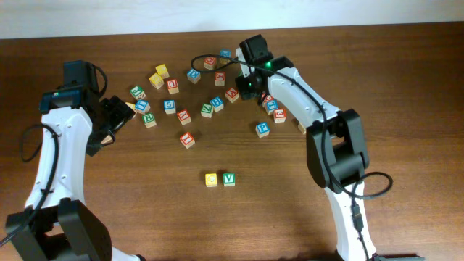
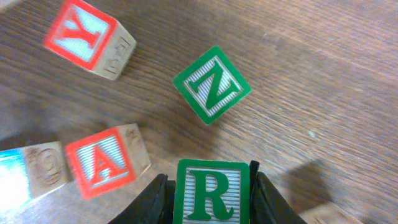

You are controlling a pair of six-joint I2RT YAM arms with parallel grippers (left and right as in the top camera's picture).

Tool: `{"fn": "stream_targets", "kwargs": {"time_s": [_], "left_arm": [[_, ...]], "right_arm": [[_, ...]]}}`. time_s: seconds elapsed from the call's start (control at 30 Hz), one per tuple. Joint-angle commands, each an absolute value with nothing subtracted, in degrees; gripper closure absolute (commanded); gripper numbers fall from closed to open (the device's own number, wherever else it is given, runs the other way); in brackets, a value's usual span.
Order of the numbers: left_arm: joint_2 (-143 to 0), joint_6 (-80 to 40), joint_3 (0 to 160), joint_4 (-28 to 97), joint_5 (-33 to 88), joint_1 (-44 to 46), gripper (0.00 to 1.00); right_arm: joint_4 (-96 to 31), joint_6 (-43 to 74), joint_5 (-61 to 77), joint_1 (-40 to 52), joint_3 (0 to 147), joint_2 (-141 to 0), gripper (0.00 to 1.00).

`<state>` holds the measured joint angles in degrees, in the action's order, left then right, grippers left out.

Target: Spell out CVPR

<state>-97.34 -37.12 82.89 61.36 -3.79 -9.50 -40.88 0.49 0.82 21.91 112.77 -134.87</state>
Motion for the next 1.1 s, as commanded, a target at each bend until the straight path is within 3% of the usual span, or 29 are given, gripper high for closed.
{"fn": "stream_targets", "kwargs": {"time_s": [0.0,0.27,0.4,0.5,0.67,0.8,0.9,1.07], "left_arm": [[-96.84,-36.38,82.54,61.34,-3.62,-9.63,0.01],[-96.86,-36.4,82.54,61.8,-3.6,-9.63,0.01],[-96.86,-36.38,82.54,62.65,-3.6,-9.63,0.01],[-96.84,-36.38,82.54,62.78,-3.6,-9.63,0.01],[-96.86,-36.4,82.54,62.83,-3.6,-9.63,0.01],[-96.86,-36.38,82.54,63.05,-3.6,-9.63,0.01],[-96.84,-36.38,82.54,63.07,-3.6,-9.63,0.01],[-96.84,-36.38,82.54,63.09,-3.6,-9.63,0.01]], "right_arm": [[-43.42,1.17,-0.12,22.39,114.78,-124.55,0.72],[-74.24,2.28,-0.1,22.39,114.78,-94.39,0.73],[-89.73,6.5,0.64,22.5,112.2,-91.42,0.73],[-82.13,7.49,6.79,22.55,96.33,-91.44,0.74],[-54.28,21.74,7.9,28.05,66.24,-91.5,0.68],[-43.51,29.69,-2.61,34.98,61.17,-92.64,0.65],[-37.52,29.69,-2.61,34.33,61.17,-92.64,0.56],[-33.21,40.18,-2.13,35.11,61.01,-97.34,0.55]]}}
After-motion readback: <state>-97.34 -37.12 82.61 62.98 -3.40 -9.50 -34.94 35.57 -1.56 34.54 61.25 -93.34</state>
